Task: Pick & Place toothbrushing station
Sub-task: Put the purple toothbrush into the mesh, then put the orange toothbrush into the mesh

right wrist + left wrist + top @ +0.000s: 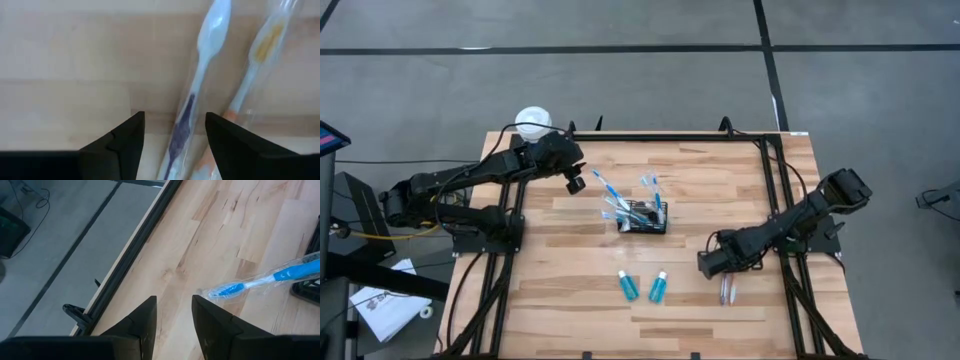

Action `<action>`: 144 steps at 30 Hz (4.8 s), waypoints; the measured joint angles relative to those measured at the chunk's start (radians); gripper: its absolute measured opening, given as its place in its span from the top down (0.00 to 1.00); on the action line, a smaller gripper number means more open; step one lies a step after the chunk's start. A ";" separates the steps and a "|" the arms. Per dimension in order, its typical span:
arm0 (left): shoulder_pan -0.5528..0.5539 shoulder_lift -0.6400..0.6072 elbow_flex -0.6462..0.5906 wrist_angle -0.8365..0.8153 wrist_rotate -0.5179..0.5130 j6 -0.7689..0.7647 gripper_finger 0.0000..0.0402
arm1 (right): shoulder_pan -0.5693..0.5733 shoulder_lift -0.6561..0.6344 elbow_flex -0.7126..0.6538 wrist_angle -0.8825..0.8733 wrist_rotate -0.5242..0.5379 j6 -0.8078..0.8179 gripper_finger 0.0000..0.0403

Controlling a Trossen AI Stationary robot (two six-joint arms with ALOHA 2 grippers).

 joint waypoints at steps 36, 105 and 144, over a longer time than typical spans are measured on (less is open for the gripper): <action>0.048 0.000 0.000 0.004 0.044 0.000 0.71 | -0.268 -0.271 0.130 0.230 0.606 -0.556 1.00; 0.048 0.000 0.000 0.031 0.045 0.030 0.71 | -0.329 0.007 0.048 0.992 0.672 -1.276 0.99; 0.043 0.001 -0.040 0.033 0.085 -0.003 0.71 | -0.111 -0.163 0.249 -0.496 0.113 -0.303 0.40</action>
